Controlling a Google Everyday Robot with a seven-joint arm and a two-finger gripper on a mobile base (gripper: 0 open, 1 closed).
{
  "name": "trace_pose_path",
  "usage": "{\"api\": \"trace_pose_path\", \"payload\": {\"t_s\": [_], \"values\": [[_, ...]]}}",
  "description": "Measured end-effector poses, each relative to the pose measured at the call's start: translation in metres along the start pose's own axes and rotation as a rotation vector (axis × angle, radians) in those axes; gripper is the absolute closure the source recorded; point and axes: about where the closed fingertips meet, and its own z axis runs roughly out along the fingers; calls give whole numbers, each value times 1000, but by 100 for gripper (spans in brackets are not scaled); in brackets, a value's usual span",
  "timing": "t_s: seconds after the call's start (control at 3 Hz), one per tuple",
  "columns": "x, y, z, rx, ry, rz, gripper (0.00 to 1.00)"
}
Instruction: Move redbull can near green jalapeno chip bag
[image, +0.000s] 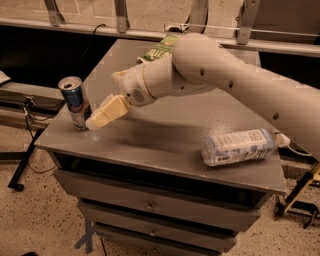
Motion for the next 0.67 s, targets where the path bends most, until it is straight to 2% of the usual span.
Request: {"api": "trace_pose_path", "payload": {"t_s": [0.33,0.67], "values": [[-15,10,32,-40,-93,18,0],[-25,18,55,-68,-154,34,0]]}}
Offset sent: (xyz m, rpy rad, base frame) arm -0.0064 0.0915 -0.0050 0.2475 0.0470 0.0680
